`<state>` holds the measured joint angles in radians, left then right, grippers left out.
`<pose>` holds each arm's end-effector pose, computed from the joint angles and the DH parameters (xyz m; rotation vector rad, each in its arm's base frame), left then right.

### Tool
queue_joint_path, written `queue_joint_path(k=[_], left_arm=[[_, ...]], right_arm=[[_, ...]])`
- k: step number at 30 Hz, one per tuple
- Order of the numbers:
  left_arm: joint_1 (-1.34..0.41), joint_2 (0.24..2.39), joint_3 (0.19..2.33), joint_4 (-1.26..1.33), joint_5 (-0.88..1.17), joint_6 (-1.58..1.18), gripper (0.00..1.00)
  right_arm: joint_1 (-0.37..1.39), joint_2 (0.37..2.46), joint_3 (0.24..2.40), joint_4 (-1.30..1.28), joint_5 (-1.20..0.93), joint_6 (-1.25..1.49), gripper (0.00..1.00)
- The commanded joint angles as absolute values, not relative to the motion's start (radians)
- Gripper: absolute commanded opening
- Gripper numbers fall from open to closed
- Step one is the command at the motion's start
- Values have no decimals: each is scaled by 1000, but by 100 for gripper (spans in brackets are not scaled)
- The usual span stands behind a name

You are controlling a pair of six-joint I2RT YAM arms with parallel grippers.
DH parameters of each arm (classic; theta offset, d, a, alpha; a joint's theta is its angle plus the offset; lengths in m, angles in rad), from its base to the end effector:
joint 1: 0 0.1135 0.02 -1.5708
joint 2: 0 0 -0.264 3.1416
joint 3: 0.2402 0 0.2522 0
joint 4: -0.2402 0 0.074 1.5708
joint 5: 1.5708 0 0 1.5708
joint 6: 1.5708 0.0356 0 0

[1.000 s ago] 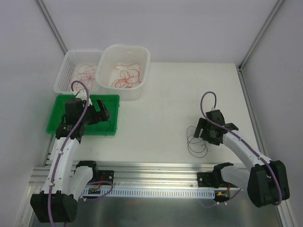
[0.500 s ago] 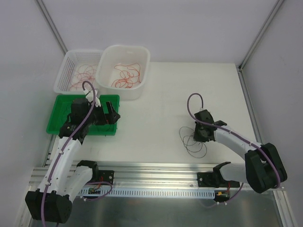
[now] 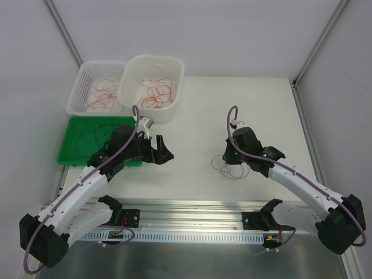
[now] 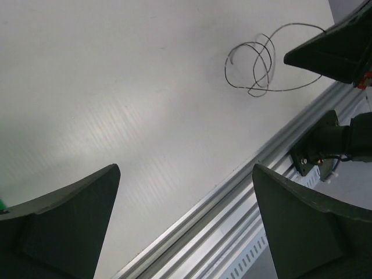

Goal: Untangle the cables

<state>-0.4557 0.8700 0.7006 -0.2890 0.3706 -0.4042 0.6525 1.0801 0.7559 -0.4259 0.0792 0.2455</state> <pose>0.1716 -0.0985 0.2857 0.2995 2.0983 -0.9043 0.1821 0.1356 0.2505 -0.4344 2.3052 0.3592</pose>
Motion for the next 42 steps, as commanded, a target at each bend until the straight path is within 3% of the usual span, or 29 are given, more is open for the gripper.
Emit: queue_joint_path(k=[1,11,21,30,34,39,41,42], left_arm=[[-544,899,712,-146,376,-457,99],[-814,1061,779,-2,243,-359,99],[-867,1181,785,172,305,-330,95],[-905,1287,749,314,321,-487,90],[-914,1324,726,383,313,-557,77],[-920,1350,739,390,337,-583,30],[-922,1347,736,388,342,-583,18],[-922,1338,733,384,338,-581,5]], right_arm=[[687,1022,834,-446,14,186,1],[799,985,968,-480,-123,109,1],[880,980,1039,-489,-201,41,1],[907,965,1039,-463,-186,37,1],[914,965,1037,-449,-180,38,1],[919,950,1031,-449,-161,37,1],[919,943,1026,-453,-143,37,1],[919,937,1025,-459,-135,35,1]])
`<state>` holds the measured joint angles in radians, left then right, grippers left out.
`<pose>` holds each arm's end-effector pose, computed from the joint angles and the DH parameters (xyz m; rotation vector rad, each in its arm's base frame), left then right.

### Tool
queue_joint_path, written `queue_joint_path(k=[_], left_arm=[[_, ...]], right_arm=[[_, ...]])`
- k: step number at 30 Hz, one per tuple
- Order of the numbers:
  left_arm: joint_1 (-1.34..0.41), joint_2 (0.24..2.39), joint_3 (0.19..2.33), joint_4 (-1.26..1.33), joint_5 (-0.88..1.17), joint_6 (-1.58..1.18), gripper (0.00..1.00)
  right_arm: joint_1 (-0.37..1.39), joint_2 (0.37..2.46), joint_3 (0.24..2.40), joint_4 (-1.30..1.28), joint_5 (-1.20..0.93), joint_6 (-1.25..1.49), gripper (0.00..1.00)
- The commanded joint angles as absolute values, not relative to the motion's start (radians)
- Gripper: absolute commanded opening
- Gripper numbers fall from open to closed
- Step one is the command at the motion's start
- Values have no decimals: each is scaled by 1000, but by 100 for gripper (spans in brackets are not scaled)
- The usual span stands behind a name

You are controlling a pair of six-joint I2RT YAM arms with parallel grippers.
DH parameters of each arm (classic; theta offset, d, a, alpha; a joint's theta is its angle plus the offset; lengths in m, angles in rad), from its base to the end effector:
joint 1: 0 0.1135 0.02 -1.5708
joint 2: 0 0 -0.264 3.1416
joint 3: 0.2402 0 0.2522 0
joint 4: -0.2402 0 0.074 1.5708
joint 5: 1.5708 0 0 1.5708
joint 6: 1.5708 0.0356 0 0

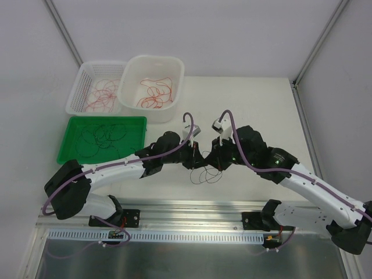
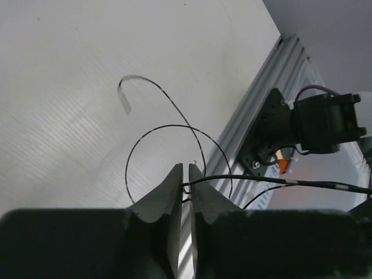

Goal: Untangle the cables

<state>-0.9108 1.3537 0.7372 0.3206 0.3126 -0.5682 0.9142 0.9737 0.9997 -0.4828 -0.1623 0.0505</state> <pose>0.1758 -0.2444 0.2472 0.5870 1.9852 -1.2656 0.1254 0.1721 0.3500 -0.9785 1.8683 0.7602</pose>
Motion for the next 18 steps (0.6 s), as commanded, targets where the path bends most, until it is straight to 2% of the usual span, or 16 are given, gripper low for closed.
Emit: queue_joint_path(k=[1,4,7,8,10,11,16,18], left_arm=[[-922,1333,732,377,330,-577,0],[-922,1293,729,341,287,-558,0],[-920,1244,758,255,221,-528,0],[-917,1232,764,233,207,-520,0],[-907,1192,782,184,178,-511,0],[-897,1181,790,169,179,-512,0],[-802,1095,868,55,219,-526,0],[-770,1057,896,-20,215,-520,0]], right_arm=[[920,936,1023,-465,-120,34,1],[919,930,1017,-483,-88,29,5],[919,920,1011,-505,-71,21,26],[920,920,1011,-512,-64,18,39],[920,916,1011,-532,-52,9,50],[919,914,1011,-537,-46,8,61],[919,868,1005,-555,-20,6,84],[920,835,1000,-557,-11,-21,96]])
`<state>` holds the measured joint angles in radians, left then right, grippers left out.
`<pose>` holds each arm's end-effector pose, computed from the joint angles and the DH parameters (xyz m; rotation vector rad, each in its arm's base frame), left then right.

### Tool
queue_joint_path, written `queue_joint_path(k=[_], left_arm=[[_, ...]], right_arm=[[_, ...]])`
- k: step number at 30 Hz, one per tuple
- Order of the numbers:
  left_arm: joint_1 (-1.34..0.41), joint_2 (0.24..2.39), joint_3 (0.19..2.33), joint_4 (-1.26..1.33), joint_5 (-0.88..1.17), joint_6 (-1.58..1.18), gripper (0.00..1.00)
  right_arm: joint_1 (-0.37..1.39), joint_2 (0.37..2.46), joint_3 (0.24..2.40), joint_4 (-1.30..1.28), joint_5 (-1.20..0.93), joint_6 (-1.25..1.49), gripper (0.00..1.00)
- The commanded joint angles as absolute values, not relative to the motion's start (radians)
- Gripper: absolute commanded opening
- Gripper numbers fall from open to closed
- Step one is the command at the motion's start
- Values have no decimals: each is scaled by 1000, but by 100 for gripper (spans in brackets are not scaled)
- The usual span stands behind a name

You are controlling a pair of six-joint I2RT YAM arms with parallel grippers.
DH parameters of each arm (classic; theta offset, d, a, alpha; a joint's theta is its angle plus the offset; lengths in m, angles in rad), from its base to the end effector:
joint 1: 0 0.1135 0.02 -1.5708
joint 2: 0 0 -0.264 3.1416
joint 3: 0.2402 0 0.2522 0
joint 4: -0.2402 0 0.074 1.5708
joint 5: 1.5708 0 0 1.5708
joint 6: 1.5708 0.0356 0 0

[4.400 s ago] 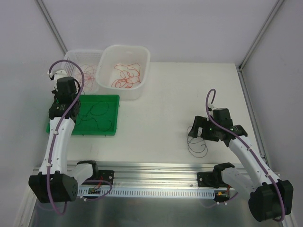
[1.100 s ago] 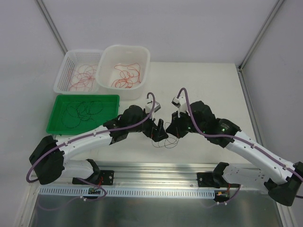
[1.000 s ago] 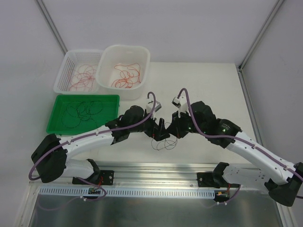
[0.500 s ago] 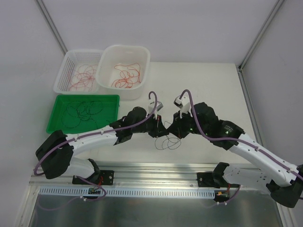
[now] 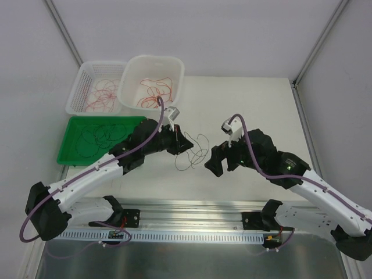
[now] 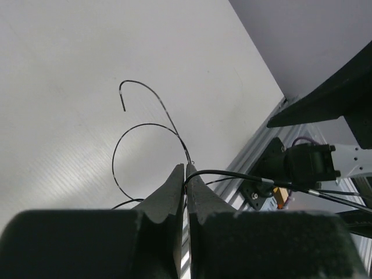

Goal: Untangle the cables

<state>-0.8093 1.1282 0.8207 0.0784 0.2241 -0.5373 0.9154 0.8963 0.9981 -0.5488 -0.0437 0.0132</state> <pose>0.1767 -0.1969 0.3104 0.4355 1.9021 -1.1328 0.1155 0.1528 0.3569 -0.9303 1.8551 0.6256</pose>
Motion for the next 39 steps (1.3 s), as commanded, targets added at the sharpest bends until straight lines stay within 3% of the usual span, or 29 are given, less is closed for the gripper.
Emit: queue_joint_path(k=[1,17,29,32,33,36,39], left_arm=[[-731,1046,923,-50,215,-519,0],[-235,824,937,-413,-89,-408,0],[-11,1018,877,-388,-71,-422,3],[26,1046,864,-387,-63,-436,34],[29,1052,865,-390,-70,-433,57],[46,1045,858,-394,-78,-426,85],[46,1000,842,-402,-90,-420,99]], right_arm=[[920,822,999,-560,-6,-35,100],[919,683,937,-600,48,-75,97],[919,652,905,-606,63,-78,97],[919,624,887,-607,71,-78,97],[920,612,881,-607,75,-80,97],[919,598,879,-629,86,-78,97],[919,575,879,-655,118,-75,97]])
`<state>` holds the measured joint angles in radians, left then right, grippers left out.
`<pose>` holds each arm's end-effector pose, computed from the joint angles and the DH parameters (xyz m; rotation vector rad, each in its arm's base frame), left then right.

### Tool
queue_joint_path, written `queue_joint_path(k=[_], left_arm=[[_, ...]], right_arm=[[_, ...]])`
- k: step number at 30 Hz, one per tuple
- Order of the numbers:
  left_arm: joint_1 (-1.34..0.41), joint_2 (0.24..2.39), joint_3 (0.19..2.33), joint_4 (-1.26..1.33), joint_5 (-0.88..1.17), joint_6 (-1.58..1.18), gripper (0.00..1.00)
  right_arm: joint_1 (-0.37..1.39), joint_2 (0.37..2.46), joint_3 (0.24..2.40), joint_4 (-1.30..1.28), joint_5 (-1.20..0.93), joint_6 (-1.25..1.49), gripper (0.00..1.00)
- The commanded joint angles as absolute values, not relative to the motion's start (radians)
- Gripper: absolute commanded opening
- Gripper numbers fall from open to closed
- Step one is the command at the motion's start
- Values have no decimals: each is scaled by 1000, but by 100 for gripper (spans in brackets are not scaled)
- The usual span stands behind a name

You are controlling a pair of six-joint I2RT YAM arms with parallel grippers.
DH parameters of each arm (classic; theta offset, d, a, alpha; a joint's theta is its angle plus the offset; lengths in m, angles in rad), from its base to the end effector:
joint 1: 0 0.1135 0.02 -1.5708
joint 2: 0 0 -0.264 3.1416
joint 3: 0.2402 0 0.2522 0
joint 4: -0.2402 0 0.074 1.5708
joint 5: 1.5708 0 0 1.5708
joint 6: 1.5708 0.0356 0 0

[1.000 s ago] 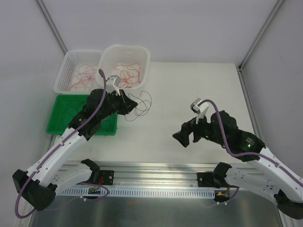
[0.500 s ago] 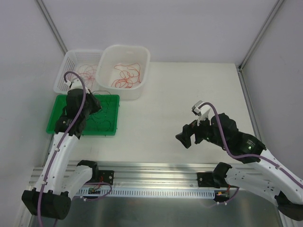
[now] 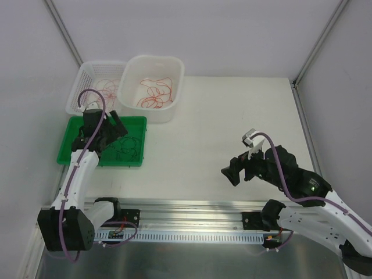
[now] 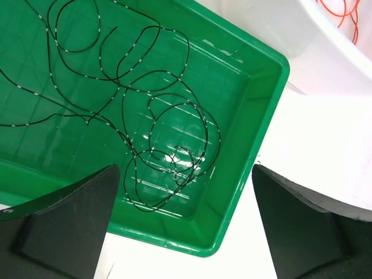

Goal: Untangle the cables

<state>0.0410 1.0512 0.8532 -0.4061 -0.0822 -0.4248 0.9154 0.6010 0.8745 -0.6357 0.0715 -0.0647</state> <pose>0.2307 0.0124 0.2911 -0.5476 2.1054 -0.1299 0.0778 0.0970 0.3479 -0.8815 1.7555 0.4955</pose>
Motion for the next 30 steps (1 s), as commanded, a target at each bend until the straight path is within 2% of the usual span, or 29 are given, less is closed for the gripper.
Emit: queue_joint_path(k=[1,9,14,18,20,26,30], left_arm=[[46,968,838,-413,-86,-414,99],[46,681,850,-546,-12,-331,99],[48,416,890,-659,32,-285,99],[41,206,943,-768,35,-253,99],[14,166,988,-819,12,-244,99],[-116,-38,1029,-903,-138,-253,99],[-158,-167,1048,-929,-241,-244,99]], right_arm=[[919,562,879,-670,132,-72,97],[919,502,905,-804,466,-2,97],[919,431,928,-937,679,103,97],[919,287,934,-1011,735,146,97],[920,230,940,-1038,752,176,97],[920,-44,930,-1055,761,177,97],[920,-155,942,-1057,765,173,97]])
